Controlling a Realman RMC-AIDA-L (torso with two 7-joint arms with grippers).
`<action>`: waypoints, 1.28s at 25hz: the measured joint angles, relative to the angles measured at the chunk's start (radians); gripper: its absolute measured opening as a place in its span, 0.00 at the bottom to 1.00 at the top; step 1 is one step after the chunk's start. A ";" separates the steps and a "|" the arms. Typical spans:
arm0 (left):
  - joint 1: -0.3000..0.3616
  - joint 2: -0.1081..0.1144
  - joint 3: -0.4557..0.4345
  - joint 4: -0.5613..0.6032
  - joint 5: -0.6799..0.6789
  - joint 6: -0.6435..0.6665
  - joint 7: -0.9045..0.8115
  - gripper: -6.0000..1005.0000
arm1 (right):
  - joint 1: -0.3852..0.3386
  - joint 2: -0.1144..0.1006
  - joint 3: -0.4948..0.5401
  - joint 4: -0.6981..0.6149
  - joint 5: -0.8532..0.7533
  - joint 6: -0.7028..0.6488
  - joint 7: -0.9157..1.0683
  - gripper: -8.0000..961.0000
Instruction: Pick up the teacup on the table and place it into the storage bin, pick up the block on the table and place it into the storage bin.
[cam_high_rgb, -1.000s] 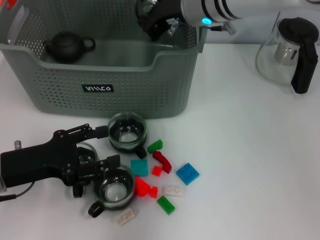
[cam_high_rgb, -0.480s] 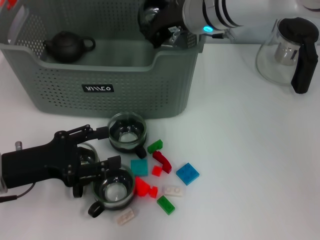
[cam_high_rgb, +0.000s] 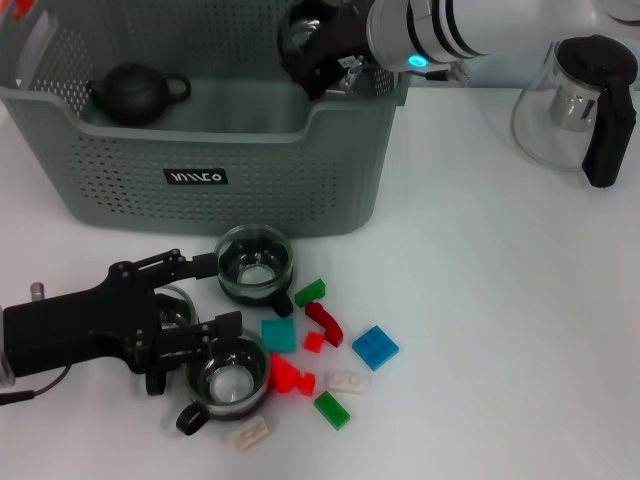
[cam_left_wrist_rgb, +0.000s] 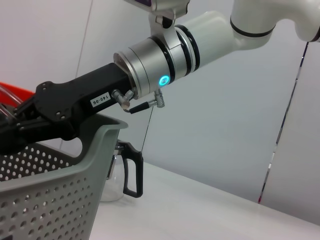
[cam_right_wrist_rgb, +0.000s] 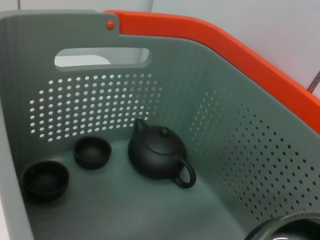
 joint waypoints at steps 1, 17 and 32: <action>0.000 -0.001 -0.001 0.000 0.000 0.000 0.000 0.84 | -0.001 0.000 0.000 -0.001 0.000 -0.001 0.002 0.08; 0.003 -0.002 -0.004 -0.002 0.000 0.000 0.000 0.84 | -0.024 -0.007 0.000 -0.052 -0.009 -0.058 0.046 0.40; 0.003 -0.002 -0.006 -0.001 0.000 0.004 0.000 0.84 | -0.259 -0.014 -0.010 -0.519 -0.011 -0.232 0.192 0.76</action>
